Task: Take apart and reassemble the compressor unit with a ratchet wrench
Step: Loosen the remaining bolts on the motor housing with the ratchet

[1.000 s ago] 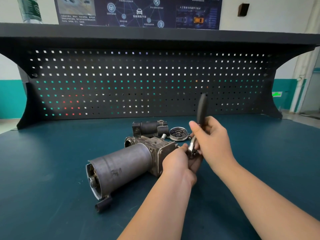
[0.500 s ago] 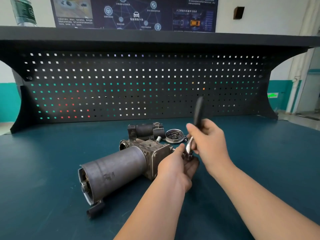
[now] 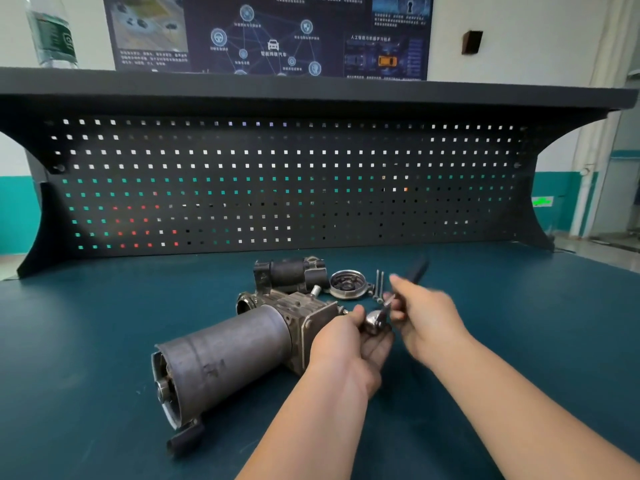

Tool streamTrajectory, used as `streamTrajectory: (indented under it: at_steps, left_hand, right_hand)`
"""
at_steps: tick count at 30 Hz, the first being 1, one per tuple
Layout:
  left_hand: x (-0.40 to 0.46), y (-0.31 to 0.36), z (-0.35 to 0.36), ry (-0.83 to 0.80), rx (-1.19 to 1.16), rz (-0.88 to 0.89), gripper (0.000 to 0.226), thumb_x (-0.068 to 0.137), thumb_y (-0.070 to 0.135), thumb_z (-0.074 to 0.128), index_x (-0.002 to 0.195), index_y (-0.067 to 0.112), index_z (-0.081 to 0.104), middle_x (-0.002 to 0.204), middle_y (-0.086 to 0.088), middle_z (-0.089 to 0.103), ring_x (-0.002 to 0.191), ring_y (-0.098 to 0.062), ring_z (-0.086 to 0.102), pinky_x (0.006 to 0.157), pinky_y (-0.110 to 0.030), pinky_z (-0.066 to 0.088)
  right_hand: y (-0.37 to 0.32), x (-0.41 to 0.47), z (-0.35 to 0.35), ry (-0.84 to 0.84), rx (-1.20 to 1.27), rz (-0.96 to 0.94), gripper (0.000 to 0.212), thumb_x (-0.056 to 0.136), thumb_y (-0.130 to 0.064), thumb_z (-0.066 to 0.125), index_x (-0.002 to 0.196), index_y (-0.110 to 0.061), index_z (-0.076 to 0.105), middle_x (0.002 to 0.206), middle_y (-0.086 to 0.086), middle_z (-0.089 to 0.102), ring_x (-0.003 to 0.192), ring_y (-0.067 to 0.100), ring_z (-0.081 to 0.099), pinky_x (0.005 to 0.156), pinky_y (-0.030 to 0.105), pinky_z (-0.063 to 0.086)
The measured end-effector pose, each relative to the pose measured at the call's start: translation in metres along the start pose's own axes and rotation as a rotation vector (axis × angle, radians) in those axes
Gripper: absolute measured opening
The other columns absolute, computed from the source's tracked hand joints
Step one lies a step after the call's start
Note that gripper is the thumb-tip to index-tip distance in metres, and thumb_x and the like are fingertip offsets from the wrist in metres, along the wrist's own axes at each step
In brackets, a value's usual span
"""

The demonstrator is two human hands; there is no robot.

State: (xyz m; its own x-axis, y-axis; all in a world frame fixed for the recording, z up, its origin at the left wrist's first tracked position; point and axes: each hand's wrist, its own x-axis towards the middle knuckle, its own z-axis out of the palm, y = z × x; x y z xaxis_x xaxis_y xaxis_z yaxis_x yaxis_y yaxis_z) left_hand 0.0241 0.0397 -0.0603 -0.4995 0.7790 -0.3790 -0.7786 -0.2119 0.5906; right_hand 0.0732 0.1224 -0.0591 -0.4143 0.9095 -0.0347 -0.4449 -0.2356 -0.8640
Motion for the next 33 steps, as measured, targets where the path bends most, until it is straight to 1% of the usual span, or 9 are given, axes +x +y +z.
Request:
streamTrajectory:
  at_steps: [4,10,14,17,20,23,25,29,33]
  left_hand:
    - [0.003,-0.001,-0.002,0.007,0.033,-0.002,0.012,0.093,0.007,0.054,0.093,-0.005,0.058,0.080,-0.019,0.062,0.067,-0.026,0.060,0.065,-0.038,0.052]
    - [0.000,-0.002,-0.002,-0.025,0.041,-0.018,0.016,0.092,0.014,0.058,0.088,-0.001,0.064,0.075,-0.014,0.068,0.069,-0.023,0.065,0.050,-0.033,0.057]
    - [-0.001,0.001,-0.003,-0.042,0.034,-0.020,0.022,0.095,0.010,0.050,0.077,0.004,0.063,0.054,-0.007,0.062,0.043,-0.016,0.062,0.037,-0.024,0.051]
    - [-0.001,-0.001,-0.001,-0.018,0.010,0.004,0.017,0.094,0.007,0.051,0.082,0.001,0.060,0.057,-0.012,0.064,0.047,-0.021,0.064,0.045,-0.032,0.055]
    - [0.000,-0.002,-0.001,-0.013,0.023,0.020,0.014,0.094,0.008,0.052,0.087,-0.003,0.058,0.070,-0.017,0.065,0.062,-0.026,0.064,0.064,-0.037,0.055]
    - [0.001,-0.002,-0.001,-0.015,0.032,0.016,0.014,0.093,0.008,0.055,0.088,-0.005,0.058,0.058,-0.016,0.066,0.050,-0.024,0.065,0.049,-0.033,0.056]
    - [0.002,-0.003,-0.002,-0.003,0.039,0.012,0.013,0.092,0.008,0.055,0.093,-0.005,0.058,0.064,-0.017,0.066,0.052,-0.024,0.065,0.045,-0.032,0.055]
    - [0.003,-0.004,-0.003,0.004,0.097,0.016,0.020,0.090,0.016,0.061,0.099,-0.002,0.060,0.085,-0.018,0.064,0.078,-0.028,0.065,0.059,-0.034,0.053]
    - [0.002,-0.003,-0.003,-0.027,0.025,0.005,0.013,0.092,0.015,0.058,0.090,0.004,0.064,0.067,-0.012,0.066,0.054,-0.019,0.065,0.049,-0.032,0.056]
  right_hand:
    - [0.007,0.005,-0.002,0.005,0.177,0.142,0.019,0.094,-0.002,0.052,0.075,-0.003,0.049,0.064,0.010,0.048,0.027,0.001,0.039,0.027,0.011,0.027]
    - [-0.004,-0.017,0.004,-0.274,-0.549,-0.654,0.010,0.085,-0.022,0.066,0.078,-0.024,0.060,0.057,-0.006,0.060,0.043,0.006,0.050,0.044,0.022,0.041]
    - [0.000,-0.031,0.006,-0.370,-0.761,-0.827,0.011,0.084,-0.027,0.068,0.085,-0.033,0.059,0.066,-0.006,0.063,0.052,0.009,0.055,0.052,0.024,0.048]
    - [-0.002,-0.022,0.007,-0.189,-0.585,-0.663,0.009,0.087,-0.024,0.066,0.081,-0.022,0.060,0.055,-0.007,0.059,0.042,0.007,0.050,0.047,0.025,0.043]
    - [-0.002,-0.009,0.004,-0.005,-0.232,-0.228,0.016,0.091,-0.016,0.061,0.078,-0.006,0.057,0.054,0.003,0.056,0.032,0.006,0.046,0.036,0.017,0.039]
    - [0.001,-0.003,-0.001,0.092,0.199,0.189,0.021,0.093,0.000,0.053,0.072,0.000,0.051,0.063,0.008,0.050,0.025,0.002,0.044,0.030,0.010,0.035]
    - [0.004,-0.001,-0.001,0.093,0.193,0.212,0.020,0.093,0.000,0.052,0.073,-0.001,0.050,0.064,0.009,0.050,0.024,0.003,0.043,0.029,0.010,0.034]
    - [0.000,-0.006,0.004,-0.022,-0.123,-0.193,0.015,0.091,-0.012,0.061,0.078,-0.007,0.054,0.058,0.006,0.056,0.033,0.005,0.043,0.032,0.017,0.033]
    - [-0.007,-0.026,0.005,-0.312,-0.552,-0.673,0.011,0.086,-0.019,0.067,0.079,-0.021,0.058,0.057,-0.002,0.061,0.039,0.012,0.050,0.039,0.020,0.039]
